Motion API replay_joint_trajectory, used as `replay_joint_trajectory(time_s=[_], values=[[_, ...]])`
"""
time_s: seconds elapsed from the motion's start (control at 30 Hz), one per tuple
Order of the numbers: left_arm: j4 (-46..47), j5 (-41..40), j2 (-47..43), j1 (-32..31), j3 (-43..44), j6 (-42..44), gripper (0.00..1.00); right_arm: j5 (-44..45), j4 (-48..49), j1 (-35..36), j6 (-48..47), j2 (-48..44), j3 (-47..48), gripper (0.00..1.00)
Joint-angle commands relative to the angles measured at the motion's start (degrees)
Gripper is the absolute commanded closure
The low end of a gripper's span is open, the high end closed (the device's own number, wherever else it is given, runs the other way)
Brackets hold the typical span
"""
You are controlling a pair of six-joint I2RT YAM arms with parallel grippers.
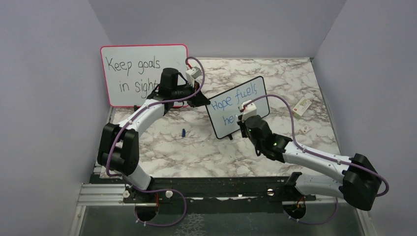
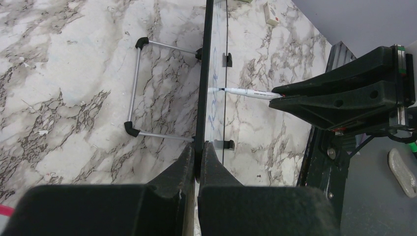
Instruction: Write a sentence on the whiteboard
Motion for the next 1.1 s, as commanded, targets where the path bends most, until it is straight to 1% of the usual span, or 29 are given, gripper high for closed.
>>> replay_joint_trajectory(time_s=[0.0,0.53,0.83,1.07], values=[[-4.96,-2.28,1.37,-1.14,-0.46,2.41,1.00,-1.83,3.14,-0.30,-0.41,-1.04,0.01,0.99],[-5.05,-2.38,1.29,-1.16,-0.37,2.50,1.00,-5.12,-2.39,-0.31,1.24,-1.16,-1.24,0.99],[-5.14,-2.45,1.28,-1.21,-0.46,2.49,1.00,-3.70,-4.17,-0.34,1.83,-0.86,-1.72,0.99],[-5.14,-2.35,1.28,-1.21,-0.46,2.45,1.00,-0.98,-5.75,-0.45,1.80,0.22,-0.97,0.99]])
